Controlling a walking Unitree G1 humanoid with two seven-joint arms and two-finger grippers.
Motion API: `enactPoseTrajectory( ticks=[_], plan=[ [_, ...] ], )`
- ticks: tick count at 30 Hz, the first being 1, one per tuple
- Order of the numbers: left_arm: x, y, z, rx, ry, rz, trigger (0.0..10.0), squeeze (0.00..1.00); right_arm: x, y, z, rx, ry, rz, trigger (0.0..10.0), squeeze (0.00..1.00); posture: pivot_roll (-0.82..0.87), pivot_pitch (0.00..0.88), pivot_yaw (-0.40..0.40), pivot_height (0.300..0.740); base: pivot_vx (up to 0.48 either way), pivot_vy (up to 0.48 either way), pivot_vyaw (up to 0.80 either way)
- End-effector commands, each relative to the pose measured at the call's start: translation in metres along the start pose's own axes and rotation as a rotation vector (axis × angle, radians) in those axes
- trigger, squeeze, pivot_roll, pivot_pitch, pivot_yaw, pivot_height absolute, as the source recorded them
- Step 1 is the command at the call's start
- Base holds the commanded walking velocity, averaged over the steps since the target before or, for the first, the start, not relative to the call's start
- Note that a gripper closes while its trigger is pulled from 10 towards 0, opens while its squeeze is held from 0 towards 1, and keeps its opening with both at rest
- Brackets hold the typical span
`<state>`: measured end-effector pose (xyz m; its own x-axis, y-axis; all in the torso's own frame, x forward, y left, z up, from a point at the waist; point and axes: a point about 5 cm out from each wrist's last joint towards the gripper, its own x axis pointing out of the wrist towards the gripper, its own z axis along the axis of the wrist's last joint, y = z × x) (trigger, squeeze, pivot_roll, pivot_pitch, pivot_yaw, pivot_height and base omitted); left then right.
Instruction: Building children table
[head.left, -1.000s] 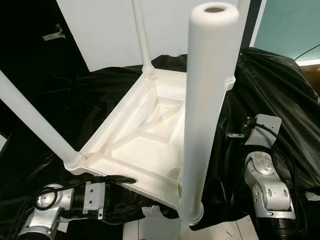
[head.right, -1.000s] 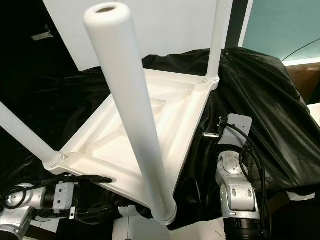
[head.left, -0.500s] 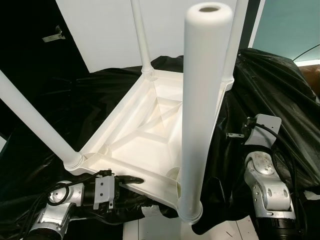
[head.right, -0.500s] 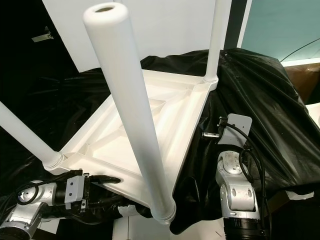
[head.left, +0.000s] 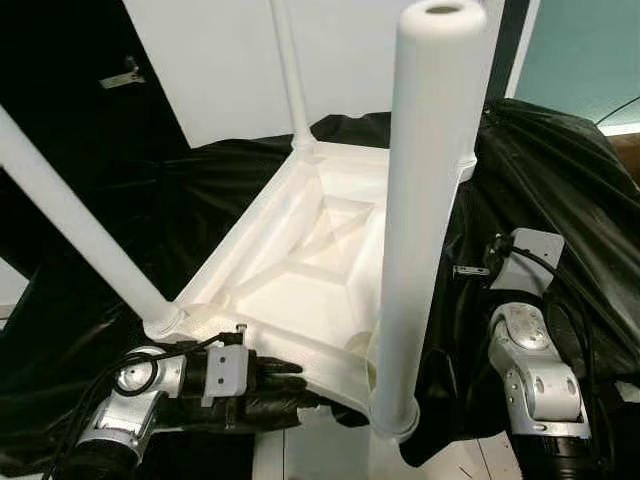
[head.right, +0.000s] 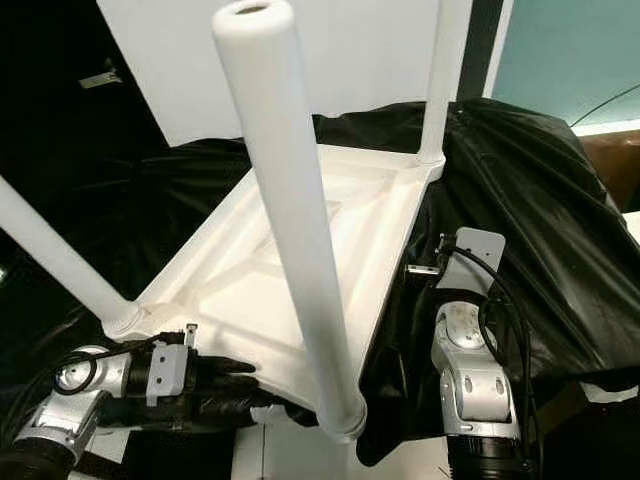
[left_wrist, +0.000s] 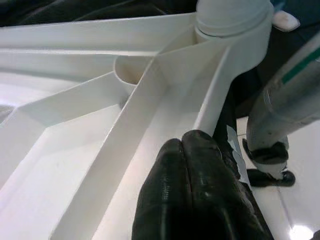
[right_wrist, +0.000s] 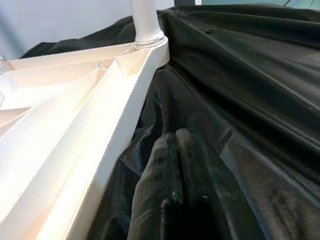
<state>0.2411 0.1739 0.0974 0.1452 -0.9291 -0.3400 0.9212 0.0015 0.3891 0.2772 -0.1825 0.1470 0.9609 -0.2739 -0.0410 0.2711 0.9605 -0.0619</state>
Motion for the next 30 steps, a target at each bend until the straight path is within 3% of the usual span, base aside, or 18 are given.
enactPoseTrajectory(
  ticks=[1,12,25,26,30],
  plan=[
    [-0.002,0.007,-0.007,-0.028,0.041,0.161,0.0,0.00,0.001,0.002,0.000,0.006,0.001,-0.001,10.0,0.00,0.03,0.000,0.085,0.740,0.000,0.000,0.00],
    [0.010,0.022,-0.008,-0.032,0.092,0.317,0.0,0.00,0.003,0.003,0.002,0.008,-0.003,0.004,10.0,0.00,0.03,0.000,0.083,0.740,0.000,0.000,0.00],
    [0.010,0.042,-0.002,-0.025,0.054,0.567,0.0,0.00,0.002,0.003,0.000,0.009,0.002,0.002,10.0,0.00,0.03,0.000,0.083,0.740,0.000,0.000,0.00],
    [0.012,0.040,-0.003,-0.033,0.059,0.562,10.0,0.00,0.002,0.004,0.000,0.009,0.003,0.004,10.0,0.00,0.03,0.000,0.082,0.740,0.000,0.000,0.00],
    [0.012,0.032,-0.004,-0.036,0.037,0.537,10.0,0.00,0.002,0.005,0.000,0.007,0.003,0.010,10.0,0.00,0.03,0.000,0.082,0.740,0.000,0.000,0.00]
  ],
)
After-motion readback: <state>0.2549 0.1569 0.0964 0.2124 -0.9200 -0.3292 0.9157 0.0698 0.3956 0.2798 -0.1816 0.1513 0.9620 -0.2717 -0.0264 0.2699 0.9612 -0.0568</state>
